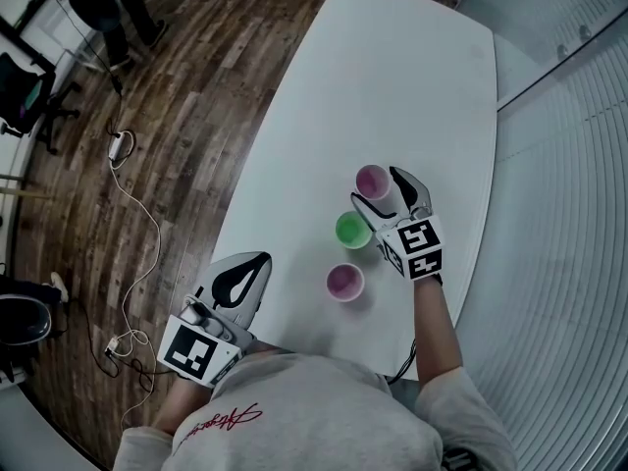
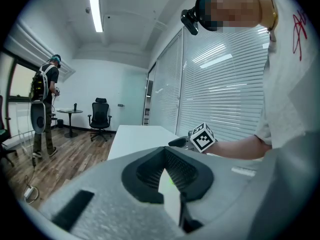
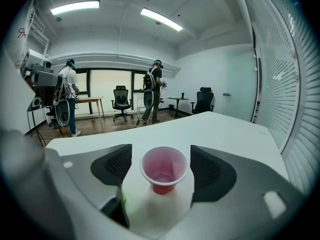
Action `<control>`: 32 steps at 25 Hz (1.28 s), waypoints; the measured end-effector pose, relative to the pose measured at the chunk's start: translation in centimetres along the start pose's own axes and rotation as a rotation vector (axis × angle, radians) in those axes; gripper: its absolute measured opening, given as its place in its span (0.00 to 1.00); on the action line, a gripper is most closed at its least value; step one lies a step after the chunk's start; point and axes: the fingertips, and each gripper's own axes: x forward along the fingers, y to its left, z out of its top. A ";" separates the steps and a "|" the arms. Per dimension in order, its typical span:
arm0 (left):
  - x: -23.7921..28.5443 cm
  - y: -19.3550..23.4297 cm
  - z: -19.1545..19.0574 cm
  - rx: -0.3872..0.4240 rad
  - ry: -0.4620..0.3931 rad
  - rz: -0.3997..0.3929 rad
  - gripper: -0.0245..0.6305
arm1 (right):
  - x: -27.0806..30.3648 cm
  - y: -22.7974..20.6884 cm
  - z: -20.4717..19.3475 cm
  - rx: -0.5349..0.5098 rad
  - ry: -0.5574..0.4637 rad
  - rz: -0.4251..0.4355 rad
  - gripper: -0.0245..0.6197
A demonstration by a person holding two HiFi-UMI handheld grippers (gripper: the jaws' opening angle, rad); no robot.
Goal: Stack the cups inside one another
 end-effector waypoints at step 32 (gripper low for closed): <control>-1.3 1.1 -0.1 0.018 0.016 0.036 0.03 | 1.5 -1.0 -1.5 -0.034 0.085 -0.033 0.57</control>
